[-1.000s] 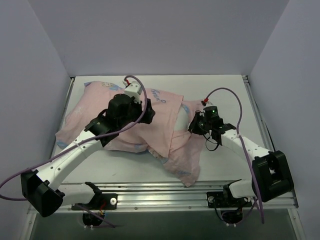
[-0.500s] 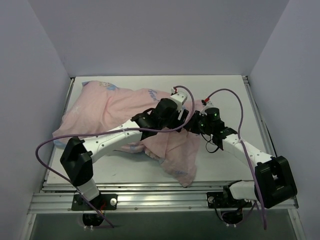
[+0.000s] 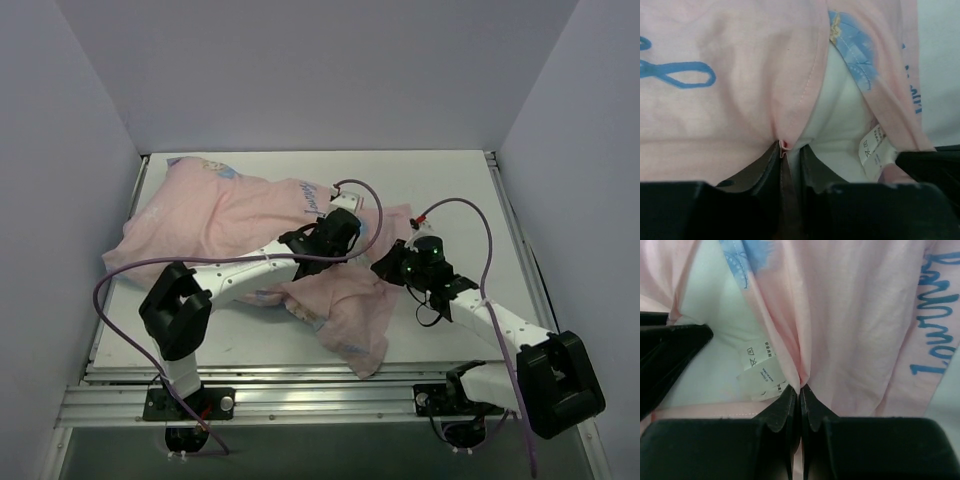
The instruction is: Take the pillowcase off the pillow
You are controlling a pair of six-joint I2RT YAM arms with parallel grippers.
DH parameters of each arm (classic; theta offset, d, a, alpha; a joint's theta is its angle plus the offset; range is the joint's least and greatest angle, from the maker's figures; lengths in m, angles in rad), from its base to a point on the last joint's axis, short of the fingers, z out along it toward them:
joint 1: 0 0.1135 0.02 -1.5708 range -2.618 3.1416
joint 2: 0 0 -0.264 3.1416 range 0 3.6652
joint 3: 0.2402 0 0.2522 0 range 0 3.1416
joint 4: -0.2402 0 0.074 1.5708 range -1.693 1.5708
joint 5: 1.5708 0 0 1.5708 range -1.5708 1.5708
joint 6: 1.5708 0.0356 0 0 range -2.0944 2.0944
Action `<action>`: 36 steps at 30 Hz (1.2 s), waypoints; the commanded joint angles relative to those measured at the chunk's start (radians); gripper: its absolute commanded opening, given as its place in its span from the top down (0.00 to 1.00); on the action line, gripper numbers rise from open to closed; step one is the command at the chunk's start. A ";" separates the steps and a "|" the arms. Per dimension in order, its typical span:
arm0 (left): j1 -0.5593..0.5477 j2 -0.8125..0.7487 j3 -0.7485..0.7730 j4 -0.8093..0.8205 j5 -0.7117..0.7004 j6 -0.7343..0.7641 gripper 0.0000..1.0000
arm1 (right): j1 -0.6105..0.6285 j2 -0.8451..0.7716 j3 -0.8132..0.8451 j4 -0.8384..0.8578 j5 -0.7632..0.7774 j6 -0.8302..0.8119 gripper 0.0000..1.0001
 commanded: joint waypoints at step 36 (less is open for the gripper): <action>0.011 -0.230 -0.147 -0.167 0.040 -0.142 0.98 | 0.055 0.226 0.376 -0.271 0.325 -0.240 0.95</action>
